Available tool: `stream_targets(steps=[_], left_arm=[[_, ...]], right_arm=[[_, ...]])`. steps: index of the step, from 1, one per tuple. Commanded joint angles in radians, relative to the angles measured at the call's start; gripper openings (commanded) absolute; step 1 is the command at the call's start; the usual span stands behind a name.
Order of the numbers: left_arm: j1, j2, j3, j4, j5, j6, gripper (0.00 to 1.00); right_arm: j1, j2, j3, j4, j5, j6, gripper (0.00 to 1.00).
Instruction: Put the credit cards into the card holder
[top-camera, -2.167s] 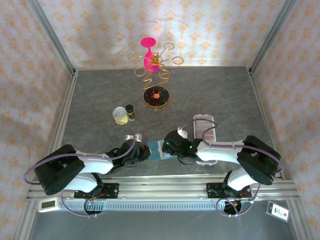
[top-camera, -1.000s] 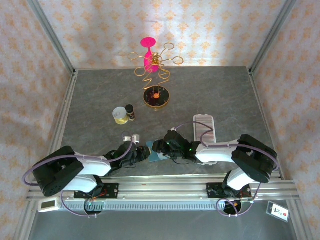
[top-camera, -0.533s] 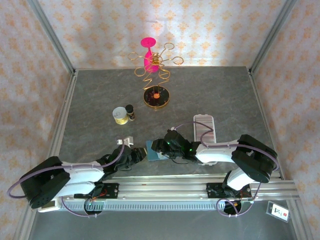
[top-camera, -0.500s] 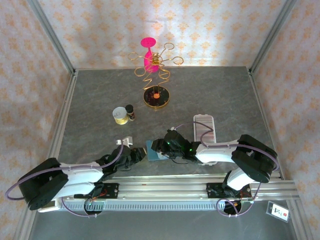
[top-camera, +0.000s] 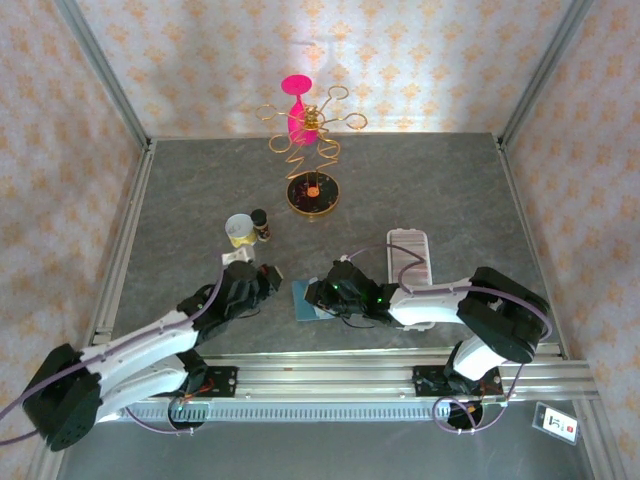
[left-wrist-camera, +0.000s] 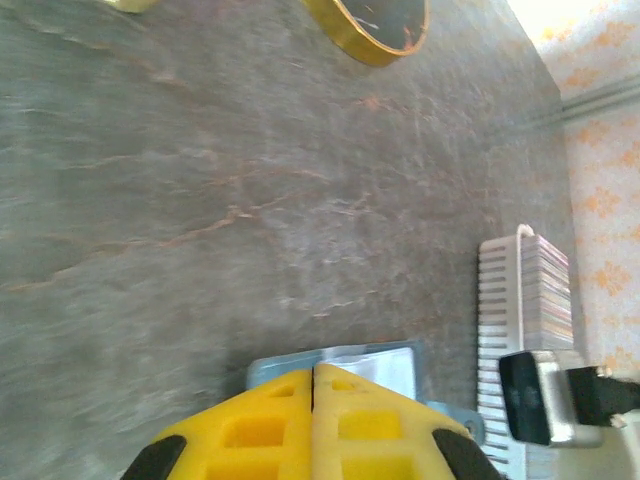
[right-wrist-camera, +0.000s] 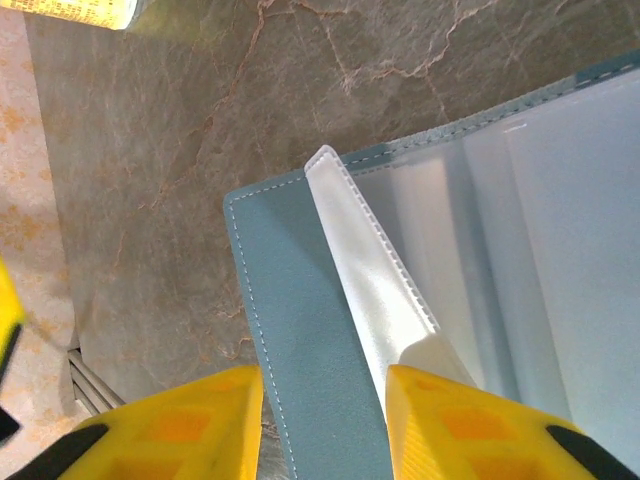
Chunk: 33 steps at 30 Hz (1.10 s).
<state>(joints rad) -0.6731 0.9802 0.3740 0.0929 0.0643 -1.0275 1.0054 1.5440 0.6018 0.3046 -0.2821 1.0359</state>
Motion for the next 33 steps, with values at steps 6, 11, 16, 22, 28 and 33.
stream_targets(steps=[6, 11, 16, 22, 28, 33], left_arm=[[0.004, 0.371, 0.285, -0.012, 0.197, 0.119, 0.0], [0.001, 0.547, 0.403, -0.051, 0.279, 0.172, 0.0], [-0.001, 0.641, 0.436, -0.055, 0.305, 0.21, 0.0], [0.0, 0.694, 0.412, -0.037, 0.281, 0.223, 0.0], [0.011, 0.695, 0.373, -0.018, 0.265, 0.227, 0.0], [0.011, 0.687, 0.356, -0.012, 0.268, 0.226, 0.0]], right_arm=[[0.009, 0.018, -0.003, -0.001, 0.008, -0.015, 0.32], [0.009, 0.011, -0.007, -0.012, 0.02, -0.019, 0.31], [0.012, 0.009, -0.004, -0.02, 0.029, -0.035, 0.31], [0.026, -0.008, 0.003, -0.033, 0.037, -0.062, 0.32], [0.048, -0.083, 0.006, -0.098, 0.067, -0.104, 0.37], [0.05, -0.216, -0.061, -0.133, 0.107, -0.115, 0.42]])
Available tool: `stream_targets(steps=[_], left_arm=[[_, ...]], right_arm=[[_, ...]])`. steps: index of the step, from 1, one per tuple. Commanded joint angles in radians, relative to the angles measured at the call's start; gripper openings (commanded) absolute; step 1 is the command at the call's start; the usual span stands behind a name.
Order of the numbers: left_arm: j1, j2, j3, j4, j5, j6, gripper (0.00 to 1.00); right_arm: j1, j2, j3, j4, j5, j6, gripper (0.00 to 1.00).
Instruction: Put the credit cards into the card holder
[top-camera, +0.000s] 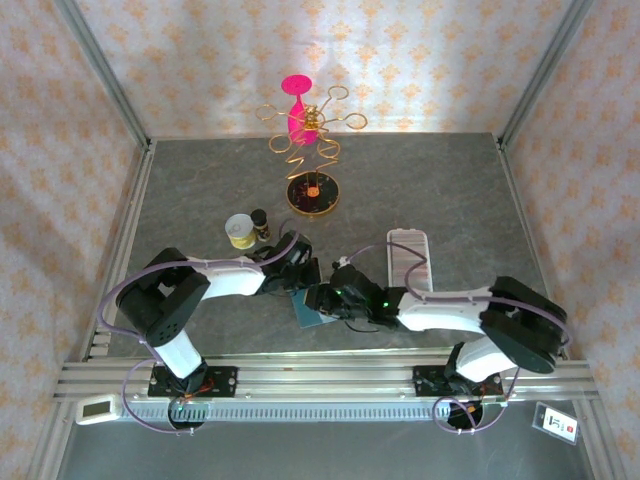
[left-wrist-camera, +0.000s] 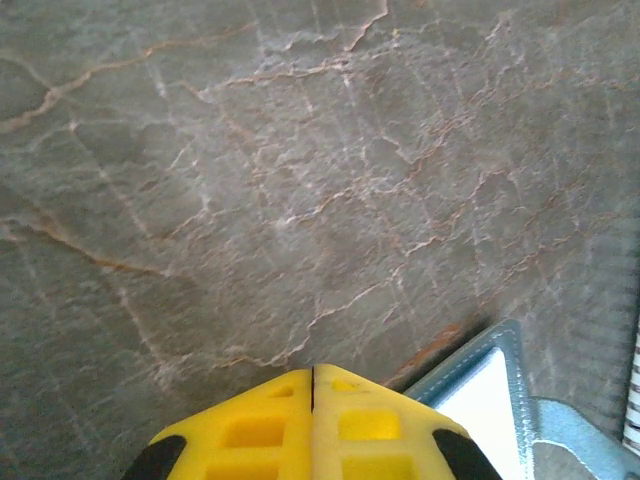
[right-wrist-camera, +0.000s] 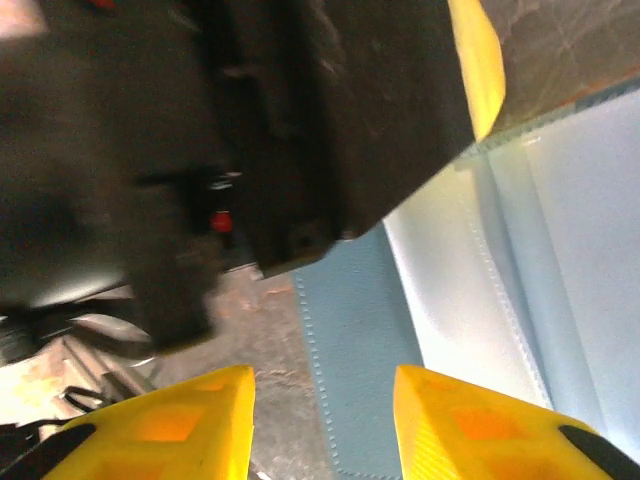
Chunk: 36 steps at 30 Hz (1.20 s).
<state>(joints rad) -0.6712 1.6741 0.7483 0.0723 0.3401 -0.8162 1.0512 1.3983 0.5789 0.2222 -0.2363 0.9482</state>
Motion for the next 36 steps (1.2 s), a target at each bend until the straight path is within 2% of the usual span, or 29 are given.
stream_targets(steps=[1, 7, 18, 24, 28, 31, 36], left_arm=[[0.009, -0.013, -0.021, 0.01, -0.003, 0.014, 0.0], [0.009, -0.067, -0.049, 0.03, 0.004, 0.002, 0.0], [0.009, -0.129, -0.092, 0.066, 0.016, -0.035, 0.0], [0.009, -0.216, -0.094, 0.015, -0.046, -0.028, 0.0], [0.009, -0.315, -0.124, -0.019, -0.082, -0.037, 0.0], [0.009, -0.387, -0.168, -0.04, -0.099, -0.056, 0.13], [0.006, -0.492, -0.281, -0.065, -0.105, -0.101, 0.24]], right_arm=[[0.004, -0.098, -0.051, -0.069, 0.081, -0.027, 0.43], [-0.006, -0.136, -0.057, -0.198, 0.19, 0.012, 0.44], [-0.029, 0.0, -0.007, -0.163, 0.122, 0.02, 0.17], [0.021, 0.022, 0.031, -0.118, 0.064, -0.056, 0.16], [0.035, 0.083, 0.037, -0.104, 0.04, -0.05, 0.15], [0.038, 0.132, 0.039, -0.075, 0.016, -0.04, 0.13], [0.042, 0.173, 0.053, -0.043, 0.01, -0.033, 0.13]])
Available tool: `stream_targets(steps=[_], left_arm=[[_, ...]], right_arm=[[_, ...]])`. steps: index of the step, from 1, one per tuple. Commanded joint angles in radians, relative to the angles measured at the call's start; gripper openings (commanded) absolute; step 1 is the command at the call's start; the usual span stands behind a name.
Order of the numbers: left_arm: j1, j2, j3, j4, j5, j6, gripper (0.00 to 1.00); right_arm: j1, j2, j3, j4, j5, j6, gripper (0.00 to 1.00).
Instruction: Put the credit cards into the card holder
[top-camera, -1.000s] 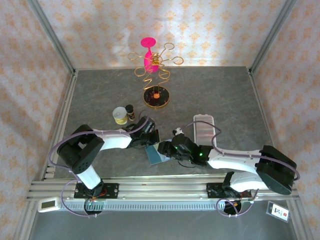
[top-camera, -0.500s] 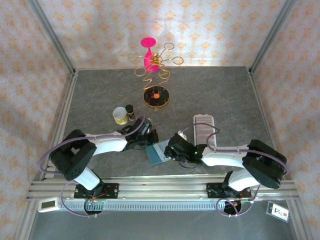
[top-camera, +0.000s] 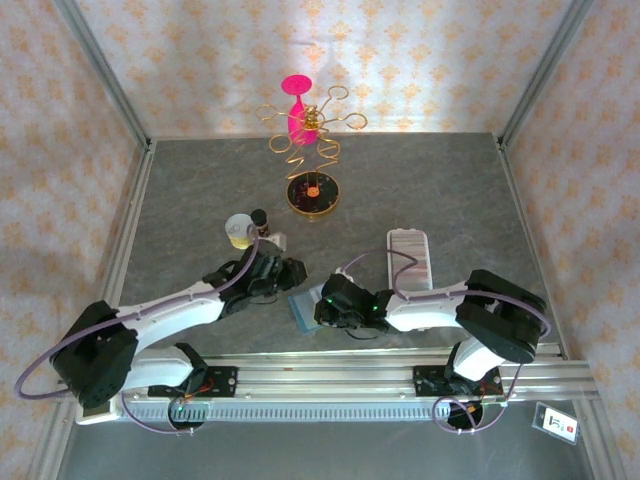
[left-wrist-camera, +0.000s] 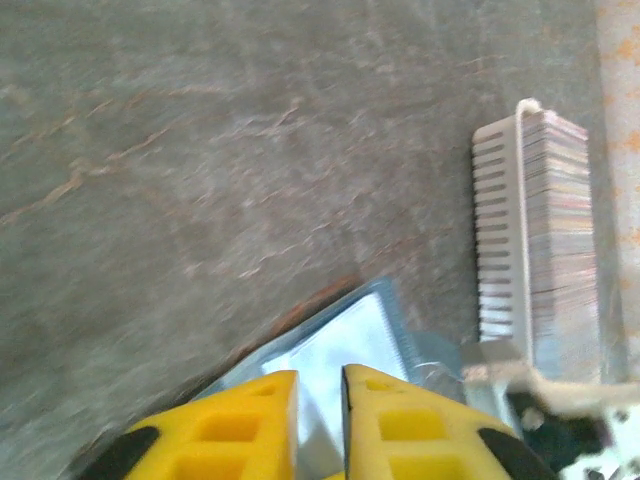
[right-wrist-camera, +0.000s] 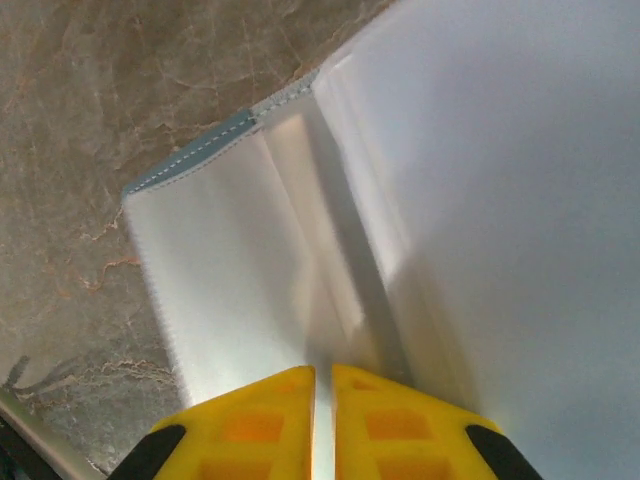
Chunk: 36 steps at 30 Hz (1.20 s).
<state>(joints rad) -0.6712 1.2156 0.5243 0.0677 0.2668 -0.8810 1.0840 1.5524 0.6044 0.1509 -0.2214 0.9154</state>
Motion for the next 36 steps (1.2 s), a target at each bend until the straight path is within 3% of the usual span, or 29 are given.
stream_targets(steps=[1, 6, 14, 22, 30, 36], left_arm=[[0.003, -0.045, -0.078, -0.06, -0.029, -0.043, 0.26], [-0.03, -0.064, -0.158, -0.047, -0.028, -0.084, 0.36], [-0.067, -0.04, -0.233, 0.086, -0.008, -0.151, 0.42], [-0.074, 0.03, -0.228, 0.178, 0.034, -0.16, 0.39], [-0.075, -0.061, -0.249, 0.163, -0.035, -0.183, 0.38], [-0.076, -0.058, -0.278, 0.281, 0.028, -0.222, 0.38]], right_arm=[[0.01, 0.02, 0.029, 0.032, -0.003, 0.002, 0.13], [0.009, 0.021, 0.035, 0.048, 0.009, 0.008, 0.13], [0.008, 0.031, 0.043, 0.075, 0.013, 0.025, 0.15], [0.01, 0.016, 0.065, 0.053, 0.031, 0.006, 0.16], [0.009, 0.034, 0.069, 0.03, 0.031, 0.012, 0.15], [0.009, 0.043, 0.085, 0.024, 0.037, 0.005, 0.15]])
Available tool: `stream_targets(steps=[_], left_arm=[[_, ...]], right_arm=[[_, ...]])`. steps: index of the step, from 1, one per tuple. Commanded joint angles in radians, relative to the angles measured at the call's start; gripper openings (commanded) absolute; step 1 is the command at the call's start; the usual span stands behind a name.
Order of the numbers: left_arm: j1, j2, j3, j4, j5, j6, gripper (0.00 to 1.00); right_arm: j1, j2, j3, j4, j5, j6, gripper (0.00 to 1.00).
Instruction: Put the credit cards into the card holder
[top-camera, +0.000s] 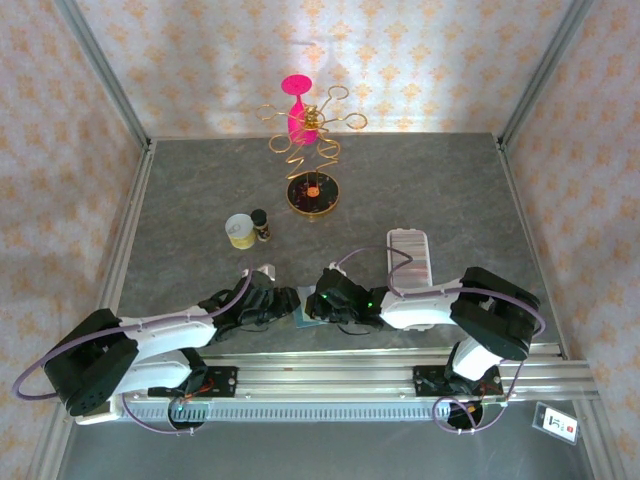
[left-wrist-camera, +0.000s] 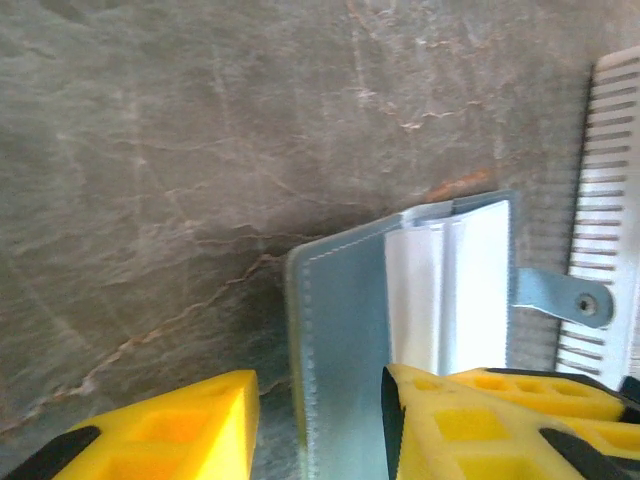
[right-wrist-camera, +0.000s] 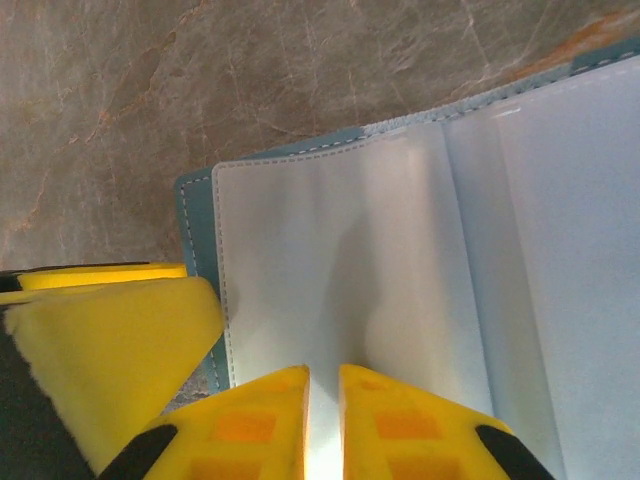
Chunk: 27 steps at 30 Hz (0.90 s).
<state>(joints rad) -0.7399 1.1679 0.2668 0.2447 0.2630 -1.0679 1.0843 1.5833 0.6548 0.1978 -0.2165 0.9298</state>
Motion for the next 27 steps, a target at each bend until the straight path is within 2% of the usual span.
stream_targets(steps=[1, 10, 13, 15, 18, 21, 24, 27], left_arm=[[-0.007, -0.012, -0.023, 0.117, 0.038, -0.039, 0.38], [-0.005, -0.051, -0.054, 0.143, 0.005, -0.076, 0.37], [-0.041, -0.1, -0.084, 0.194, -0.063, -0.113, 0.39], [-0.044, -0.097, -0.073, 0.157, -0.07, -0.108, 0.42], [-0.045, -0.074, -0.069, 0.126, -0.089, -0.094, 0.41], [-0.044, -0.026, -0.09, 0.202, -0.053, -0.101, 0.37], [-0.045, 0.024, -0.075, 0.217, -0.029, -0.095, 0.25], [-0.044, 0.056, -0.066, 0.243, -0.011, -0.089, 0.21]], right_arm=[[0.009, 0.015, 0.038, -0.025, 0.031, -0.011, 0.14], [0.009, 0.018, 0.037, -0.019, 0.031, -0.006, 0.13], [0.008, 0.019, 0.033, -0.014, 0.027, -0.003, 0.12], [0.009, 0.015, 0.032, -0.012, 0.03, -0.006, 0.12], [0.009, 0.014, 0.031, -0.003, 0.03, -0.007, 0.12], [0.009, 0.015, 0.032, 0.0, 0.025, -0.01, 0.12], [0.008, 0.007, 0.027, 0.005, 0.026, -0.009, 0.11], [0.009, -0.003, 0.023, 0.006, 0.029, -0.012, 0.11]])
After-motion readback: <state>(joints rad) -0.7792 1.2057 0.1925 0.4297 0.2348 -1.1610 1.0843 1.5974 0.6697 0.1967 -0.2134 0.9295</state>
